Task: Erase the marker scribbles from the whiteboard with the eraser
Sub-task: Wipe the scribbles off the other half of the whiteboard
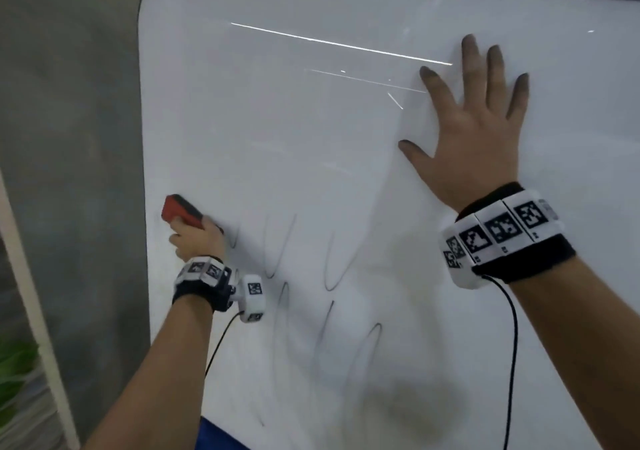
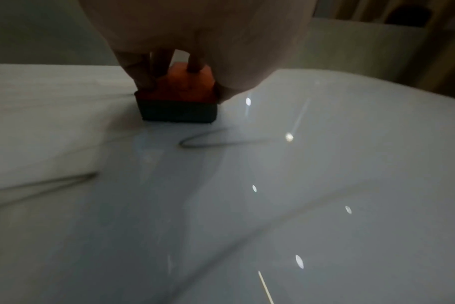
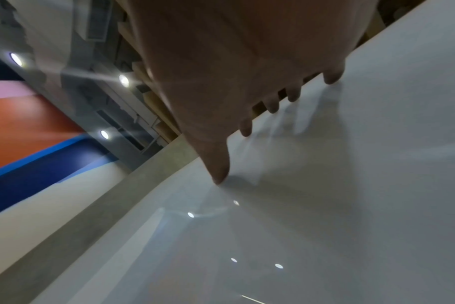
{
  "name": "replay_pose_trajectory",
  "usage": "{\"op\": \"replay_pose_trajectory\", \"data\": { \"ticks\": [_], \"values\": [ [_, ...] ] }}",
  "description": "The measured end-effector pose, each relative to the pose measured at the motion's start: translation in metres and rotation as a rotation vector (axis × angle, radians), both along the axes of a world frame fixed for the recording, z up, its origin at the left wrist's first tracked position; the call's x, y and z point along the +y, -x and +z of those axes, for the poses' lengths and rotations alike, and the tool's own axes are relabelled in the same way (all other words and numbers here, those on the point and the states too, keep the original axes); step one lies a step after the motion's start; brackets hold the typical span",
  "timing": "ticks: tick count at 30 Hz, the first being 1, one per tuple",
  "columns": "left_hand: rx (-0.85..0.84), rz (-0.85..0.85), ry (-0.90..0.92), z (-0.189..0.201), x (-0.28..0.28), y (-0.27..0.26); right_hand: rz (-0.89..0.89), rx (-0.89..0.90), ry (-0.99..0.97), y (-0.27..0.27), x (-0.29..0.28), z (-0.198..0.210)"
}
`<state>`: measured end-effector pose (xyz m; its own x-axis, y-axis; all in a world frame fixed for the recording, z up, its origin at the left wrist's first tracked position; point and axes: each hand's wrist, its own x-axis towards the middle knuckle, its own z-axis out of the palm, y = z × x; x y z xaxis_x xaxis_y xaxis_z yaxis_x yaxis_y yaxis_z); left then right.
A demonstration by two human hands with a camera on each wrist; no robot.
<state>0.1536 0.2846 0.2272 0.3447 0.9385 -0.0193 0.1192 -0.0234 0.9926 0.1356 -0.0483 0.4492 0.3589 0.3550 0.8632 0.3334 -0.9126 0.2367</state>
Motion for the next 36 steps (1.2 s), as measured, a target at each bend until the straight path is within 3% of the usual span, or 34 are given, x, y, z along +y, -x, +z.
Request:
{"op": "replay_pose_trajectory", "data": {
  "ticks": [2,6,9,11,14,16,19,22,25,26,28,32,34,36],
  "values": [
    [-0.044,-0.011,-0.197,-0.006,-0.025,0.001,-0.021,-0.009,0.033,-0.005,-0.001,-0.003],
    [-0.242,-0.196,-0.836,-0.011,-0.112,0.021,-0.045,-0.017,0.016,-0.010,0.005,-0.007],
    [-0.297,-0.307,-1.174,-0.021,-0.101,0.024,-0.018,-0.028,0.002,-0.011,0.005,-0.011],
    [-0.229,-0.219,-1.066,-0.020,-0.051,0.013,-0.005,-0.033,-0.008,-0.012,0.004,-0.012],
    [-0.113,-0.018,-0.479,-0.006,0.012,0.001,-0.018,-0.034,-0.001,-0.011,0.002,-0.013],
    [-0.059,0.045,-0.335,-0.002,0.011,-0.007,-0.024,-0.036,0.005,-0.011,0.002,-0.012],
    [-0.157,0.028,-0.495,-0.021,-0.035,-0.005,-0.031,-0.043,0.001,-0.013,0.005,-0.013],
    [-0.213,-0.162,-0.949,-0.065,-0.095,0.017,-0.030,-0.042,-0.010,-0.013,0.008,-0.016],
    [-0.259,-0.307,-1.195,-0.074,-0.086,0.025,-0.013,-0.050,-0.016,-0.013,0.007,-0.017],
    [-0.261,-0.279,-1.176,-0.068,-0.072,0.021,-0.007,-0.052,-0.016,-0.013,0.006,-0.017],
    [-0.244,-0.166,-0.950,-0.055,-0.037,0.006,-0.006,-0.054,-0.015,-0.015,0.004,-0.017],
    [-0.104,0.089,-0.180,-0.023,0.021,-0.009,-0.019,-0.056,-0.005,-0.015,0.005,-0.018],
    [-0.051,0.113,-0.106,-0.016,0.011,-0.014,-0.018,-0.058,-0.001,-0.015,0.004,-0.018],
    [-0.124,0.098,-0.286,-0.026,-0.030,-0.013,-0.012,-0.051,-0.001,-0.015,0.004,-0.019]
  ]
}}
